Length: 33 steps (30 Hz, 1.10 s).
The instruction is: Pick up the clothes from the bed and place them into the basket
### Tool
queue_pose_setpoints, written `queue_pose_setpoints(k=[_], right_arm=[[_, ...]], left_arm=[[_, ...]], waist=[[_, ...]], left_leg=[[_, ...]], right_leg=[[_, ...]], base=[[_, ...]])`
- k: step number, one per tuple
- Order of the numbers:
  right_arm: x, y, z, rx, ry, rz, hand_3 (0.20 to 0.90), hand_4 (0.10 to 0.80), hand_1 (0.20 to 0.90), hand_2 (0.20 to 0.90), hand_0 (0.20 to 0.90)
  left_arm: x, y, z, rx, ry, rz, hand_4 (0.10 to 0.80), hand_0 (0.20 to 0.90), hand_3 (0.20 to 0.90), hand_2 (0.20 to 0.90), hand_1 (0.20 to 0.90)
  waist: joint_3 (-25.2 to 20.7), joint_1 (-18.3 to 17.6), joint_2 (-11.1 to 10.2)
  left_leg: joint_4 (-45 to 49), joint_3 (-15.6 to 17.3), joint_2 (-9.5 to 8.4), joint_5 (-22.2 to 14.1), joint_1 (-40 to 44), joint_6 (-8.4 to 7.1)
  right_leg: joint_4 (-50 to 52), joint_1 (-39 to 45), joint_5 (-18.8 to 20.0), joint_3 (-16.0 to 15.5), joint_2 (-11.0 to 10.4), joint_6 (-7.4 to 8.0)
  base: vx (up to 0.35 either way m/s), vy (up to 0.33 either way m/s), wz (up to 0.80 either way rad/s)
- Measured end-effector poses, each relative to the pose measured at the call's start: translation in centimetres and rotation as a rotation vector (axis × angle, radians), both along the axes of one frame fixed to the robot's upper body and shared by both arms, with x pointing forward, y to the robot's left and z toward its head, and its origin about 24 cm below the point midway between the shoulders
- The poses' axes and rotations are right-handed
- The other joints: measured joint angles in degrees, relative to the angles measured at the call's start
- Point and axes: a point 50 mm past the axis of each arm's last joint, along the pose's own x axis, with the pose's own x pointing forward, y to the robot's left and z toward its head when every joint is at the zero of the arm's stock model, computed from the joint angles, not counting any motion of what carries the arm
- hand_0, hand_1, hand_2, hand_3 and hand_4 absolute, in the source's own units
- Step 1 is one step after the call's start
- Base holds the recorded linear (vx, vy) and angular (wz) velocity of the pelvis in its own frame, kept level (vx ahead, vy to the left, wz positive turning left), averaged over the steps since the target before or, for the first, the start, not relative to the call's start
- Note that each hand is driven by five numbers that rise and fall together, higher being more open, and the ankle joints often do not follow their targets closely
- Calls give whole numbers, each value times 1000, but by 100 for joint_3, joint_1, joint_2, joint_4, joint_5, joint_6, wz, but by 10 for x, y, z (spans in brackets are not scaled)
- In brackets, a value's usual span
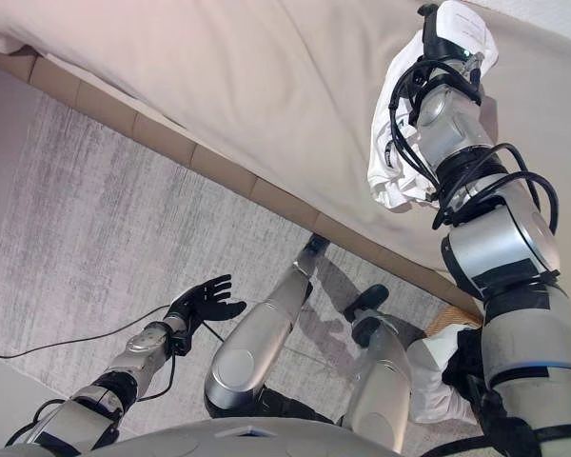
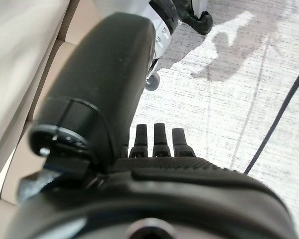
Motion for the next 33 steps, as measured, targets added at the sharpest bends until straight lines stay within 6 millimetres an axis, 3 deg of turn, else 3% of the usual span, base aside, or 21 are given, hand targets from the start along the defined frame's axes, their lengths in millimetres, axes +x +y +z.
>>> queue_pose_setpoints(k=[4,5,6,7,8,9,10,12,13,14,15,16,18,21,22,24,26,29,33], right_arm=[[-2,-20,-13,25,260,-105,900,800,900,900,900],[-3,-24,-14,29,315,-118,722,622,747,747,747],[-4,-27,-11,35,338,-125,417,317,486,486,486],[-6,-30,-6,44,353,-132,200,100,300,300,300],[-8,-35,1,61,366,-143,200,100,300,300,300],[-9,-36,6,69,378,-146,200,100,300,300,300],[-7,-31,3,80,394,-121,200,100,300,300,300],[-7,-28,-3,149,454,-89,200,100,300,300,300],[-9,-34,-6,179,480,-108,200,100,300,300,300],[-11,-41,-10,198,502,-129,200,100,300,300,300],[-12,-42,-12,209,507,-129,200,100,300,300,300],[-9,-33,-16,213,507,-89,200,100,300,300,300],[-5,-24,-16,267,441,-39,200,100,300,300,300],[0,-7,-5,324,205,41,200,100,300,300,300],[2,5,3,306,85,101,200,100,300,300,300],[0,20,11,289,-34,165,200,100,300,300,300],[-7,38,18,285,-175,254,200,100,300,300,300],[-22,36,27,328,-298,322,200,100,300,300,300],[-41,-3,21,373,-381,269,200,100,300,300,300]], left_arm=[[1,1,4,-32,-32,-5,800,900,900,900,900],[0,4,4,-30,-32,-1,800,900,900,900,900],[1,7,6,-26,-37,-6,800,900,900,900,900],[3,8,9,-22,-48,-13,800,900,900,900,900],[6,10,12,-19,-64,-19,800,900,900,900,900],[5,11,13,-21,-67,-24,800,900,900,900,900],[-1,14,10,-16,-49,-18,800,900,900,900,900],[-8,23,8,5,-28,-8,800,900,900,900,900],[-4,23,12,2,-49,-8,800,900,900,900,900],[0,24,16,6,-66,-17,800,900,900,900,900],[-1,20,14,-4,-67,-18,800,900,900,900,900],[-6,24,13,7,-61,-14,800,900,900,900,900],[-8,29,12,30,-49,-5,800,900,900,900,900],[-10,32,11,49,-47,21,800,900,900,900,900],[-14,35,8,63,-29,40,800,900,900,900,900],[-19,38,6,77,-17,65,800,900,900,900,900],[-25,43,3,101,2,91,800,900,900,900,900],[-24,50,3,123,27,136,800,900,900,900,900],[-35,61,-3,169,116,198,800,900,900,900,900]], waist=[[-1,132,0],[-7,154,-9],[-25,215,-42],[-31,257,-58],[-38,251,-87],[-53,273,-111],[-61,396,-107],[-161,408,-295],[-188,386,-344],[-221,333,-475],[-234,423,-387],[-241,510,-380],[-244,383,-386],[-234,310,-405],[-229,296,-414],[-207,164,-456],[-177,-29,-640],[-222,-419,-860],[-377,-845,-1128]], left_leg=[[101,-44,-2,-8,-300,0],[94,-102,-1,-11,-329,-5],[23,-130,4,-16,-339,-16],[-63,-174,18,-69,-349,-149],[-130,-197,23,-165,-368,-354],[329,-203,-21,-306,-550,-300],[480,-252,55,-309,-506,-218],[200,-300,93,-292,-508,-254],[-88,-311,105,-339,-458,-398],[-33,-270,-7,-440,-534,-630],[472,-335,6,-550,-609,-445],[329,-353,124,-315,-487,-411],[143,-341,120,-308,-391,-407],[-4,-145,232,-233,-162,-384],[-42,-35,312,-146,25,-286],[-177,66,360,-117,323,-248],[-470,343,445,4,850,-170],[-872,652,564,89,1373,-62],[-1479,1292,636,173,2150,46]], right_leg=[[181,-285,-38,-32,-20,-7],[202,-304,-38,-107,-9,-7],[211,-343,-38,-118,-5,-8],[147,-349,-39,-128,12,-9],[-11,-364,-52,-149,-8,-30],[-55,-358,-55,-213,-17,-34],[1,-328,-54,-227,79,-32],[238,-433,-54,-276,119,-29],[355,-433,-82,-286,144,-78],[2,-352,-200,-276,67,-254],[16,-320,-226,-288,146,-172],[-33,-225,-180,-291,244,-94],[-88,-152,-164,-270,276,-67],[-274,5,-167,-133,343,-78],[-415,195,-131,-88,408,-26],[-601,473,-68,13,464,44],[-892,891,100,228,499,100],[-1427,1373,279,439,633,90],[-2110,1926,691,970,691,169]], base=[[12,-121,11],[30,-182,18],[29,-157,20],[20,-112,28],[27,-154,33],[29,-174,-7],[26,-188,-37],[9,-145,-4],[-2,-119,67],[-15,-119,52],[-24,-109,-5],[-42,-117,-29],[-41,-63,5],[-77,-51,-10],[-48,-13,-33],[-59,-35,-26],[-120,-25,-33],[-11,-66,-34],[15,-9,-61]])
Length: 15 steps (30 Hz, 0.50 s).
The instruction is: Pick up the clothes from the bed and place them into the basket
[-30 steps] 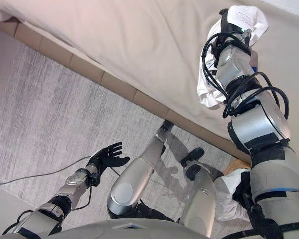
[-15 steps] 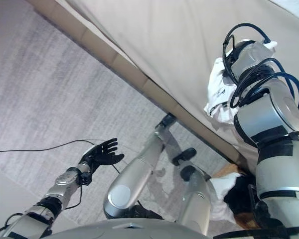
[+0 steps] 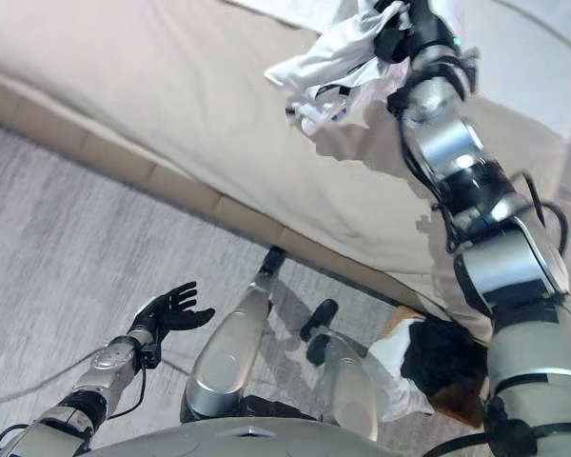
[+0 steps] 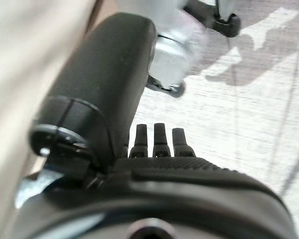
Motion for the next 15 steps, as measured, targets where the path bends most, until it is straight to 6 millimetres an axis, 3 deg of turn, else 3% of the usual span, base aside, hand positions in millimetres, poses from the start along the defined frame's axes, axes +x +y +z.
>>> queue_pose_setpoints(k=[4,5,8,10,13,15], right_arm=[[-18,-48,-8,49,-7,-119,200,100,300,300,300],[-27,-67,-14,65,1,-177,200,100,300,300,300],[-42,-98,-29,69,41,-268,200,100,300,300,300],[-55,-114,-44,72,75,-311,200,100,300,300,300],[-67,-124,-62,72,114,-337,200,100,300,300,300],[-72,-127,-75,64,154,-345,200,100,300,300,300]], left_arm=[[-9,8,-5,25,75,48,800,900,900,900,900],[-12,8,-7,33,93,47,800,900,900,900,900],[-8,6,-7,36,95,40,800,900,900,900,900],[-5,-4,-10,25,98,16,800,900,900,900,900],[-4,-22,-17,-15,106,-10,800,900,900,900,900],[-3,-28,-18,-24,109,-22,800,900,900,900,900]], waist=[[-226,-539,-80],[-418,-734,-75],[-573,-1182,10],[-783,-1407,148],[-1017,-1700,430],[-1066,-1863,506]], left_leg=[[-319,440,-1,32,438,159],[-418,580,-15,72,501,243],[-525,842,-9,59,801,283],[-712,996,0,60,1033,284],[-871,1235,65,12,1306,323],[-872,1316,91,-20,1425,310]], right_leg=[[-491,320,356,413,-2,15],[-659,334,480,559,-8,19],[-929,570,589,750,-2,11],[-1044,676,592,903,12,11],[-1138,786,655,1103,91,25],[-1144,826,658,1164,143,21]], base=[[21,-15,-68],[5,-38,-66],[-2,-50,-48],[-24,-68,-44],[-14,-70,-51],[-3,-74,-44]])
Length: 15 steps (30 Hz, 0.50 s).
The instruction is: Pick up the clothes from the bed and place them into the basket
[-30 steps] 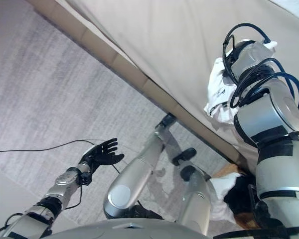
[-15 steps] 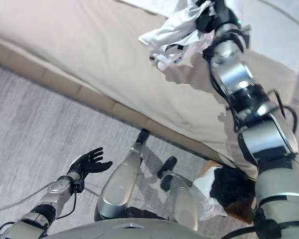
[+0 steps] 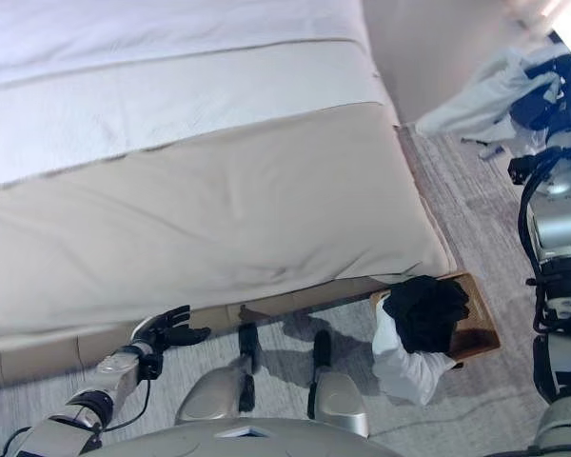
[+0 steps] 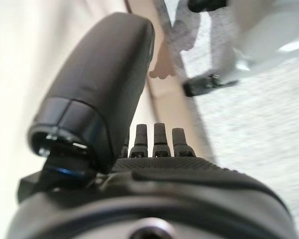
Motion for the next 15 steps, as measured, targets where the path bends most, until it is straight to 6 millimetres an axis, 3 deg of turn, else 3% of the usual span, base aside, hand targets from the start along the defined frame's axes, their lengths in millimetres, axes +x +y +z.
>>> queue_pose_setpoints(k=[4,10,15], right_arm=[[-12,-6,-32,10,114,2,200,100,300,300,300],[-17,-4,-56,14,212,23,200,100,300,300,300],[-19,-16,-77,13,312,-34,200,100,300,300,300]], left_arm=[[-1,-11,-4,-20,18,-41,800,900,900,900,900],[-11,-21,-13,-37,73,-69,800,900,900,900,900],[-11,-28,-15,-19,108,-151,800,900,900,900,900]], waist=[[-147,-262,161],[-284,-529,260],[-355,-527,380]], left_leg=[[-6,328,178,-131,154,-113],[-18,608,314,-219,239,-204],[-2,711,335,-195,107,-227]], right_leg=[[1,-8,1,312,183,-2],[0,-110,30,612,325,-46],[167,-399,35,710,350,-58]], base=[[7,-84,-46],[2,-102,-33],[-214,-77,-13]])
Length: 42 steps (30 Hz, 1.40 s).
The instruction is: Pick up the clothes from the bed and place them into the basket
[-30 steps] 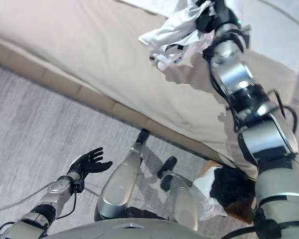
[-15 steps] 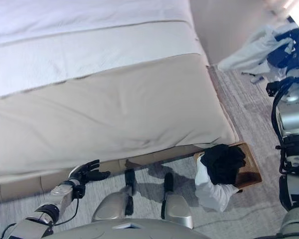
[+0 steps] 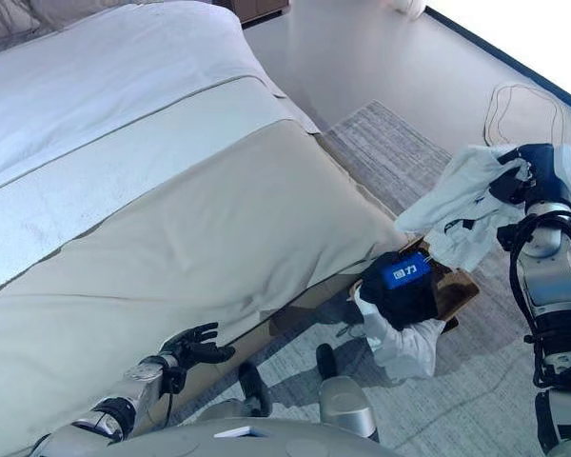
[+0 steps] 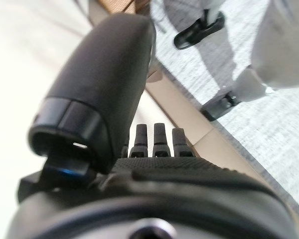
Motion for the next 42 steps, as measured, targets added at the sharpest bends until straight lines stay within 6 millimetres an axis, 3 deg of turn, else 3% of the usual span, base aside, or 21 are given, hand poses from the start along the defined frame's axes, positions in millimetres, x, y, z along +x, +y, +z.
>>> queue_pose_setpoints(k=[4,8,11,14,15,16,23,31,36,39,42], right_arm=[[23,-1,8,-19,31,-28,200,100,300,300,300],[44,7,34,-40,-25,-17,200,100,300,300,300],[55,16,51,-64,-57,3,200,100,300,300,300],[63,21,49,-93,-11,2,200,100,300,300,300],[66,21,50,-91,0,-15,373,273,448,448,448],[67,21,51,-94,9,-25,900,800,900,900,900],[65,1,67,-84,42,-184,900,800,900,900,900],[52,-18,49,32,88,-279,900,800,900,900,900],[39,-26,26,140,17,-276,900,800,900,900,900],[33,-21,16,131,-21,-226,900,800,900,900,900],[26,-17,8,126,-47,-184,900,800,900,900,900]], left_arm=[[27,-10,11,2,-64,-40,800,900,900,900,900],[75,-18,40,-25,-228,-30,800,900,900,900,900],[104,-25,64,-47,-347,-39,800,900,900,900,900],[121,-30,82,-67,-422,-51,800,900,900,900,900],[128,-32,90,-81,-453,-61,800,900,900,900,900],[132,-33,95,-87,-471,-67,800,900,900,900,900],[149,-33,123,-83,-563,-175,800,900,900,900,900],[137,-16,113,-65,-511,-168,800,900,900,900,900],[119,-12,93,-82,-445,-150,800,900,900,900,900],[106,-11,80,-92,-398,-131,800,900,900,900,900],[100,-10,74,-105,-373,-97,800,900,900,900,900]], waist=[[282,20,299],[1088,49,701],[1604,126,870],[1797,266,899],[1819,288,894],[1820,299,893],[1816,489,901],[1814,729,903],[1815,748,901],[1816,665,899],[1816,492,894]], left_leg=[[115,130,-61,169,-609,65],[665,170,-182,-14,-1223,-22],[1081,163,-270,-112,-1729,17],[1813,22,-247,-350,-2432,97],[2224,-99,-241,-453,-2803,133],[2479,-157,-231,-494,-3020,184],[3531,-538,-222,-738,-4105,166],[4105,-717,-175,-958,-4380,162],[3994,-703,-167,-972,-4069,163],[3461,-711,-175,-952,-3494,153],[2706,-717,-232,-714,-2790,142]], right_leg=[[560,-895,-10,42,-91,5],[1500,-1757,-351,39,-277,-59],[2094,-2366,-500,73,-371,-75],[2682,-3012,-667,69,-376,-185],[3072,-3342,-793,73,-377,-255],[3288,-3532,-853,70,-380,-243],[4379,-4486,-1265,-138,-470,-426],[4809,-4621,-1495,-282,-500,-523],[4586,-4261,-1489,-266,-470,-520],[3901,-3649,-1275,-258,-386,-480],[3139,-2908,-1020,-329,-402,-464]], base=[[-230,-1,-15],[-143,-30,1],[-91,-44,1],[-17,-91,3],[-9,-112,20],[-3,-143,25],[28,-96,28],[67,16,10],[79,130,-6],[20,145,-29],[101,114,-9]])
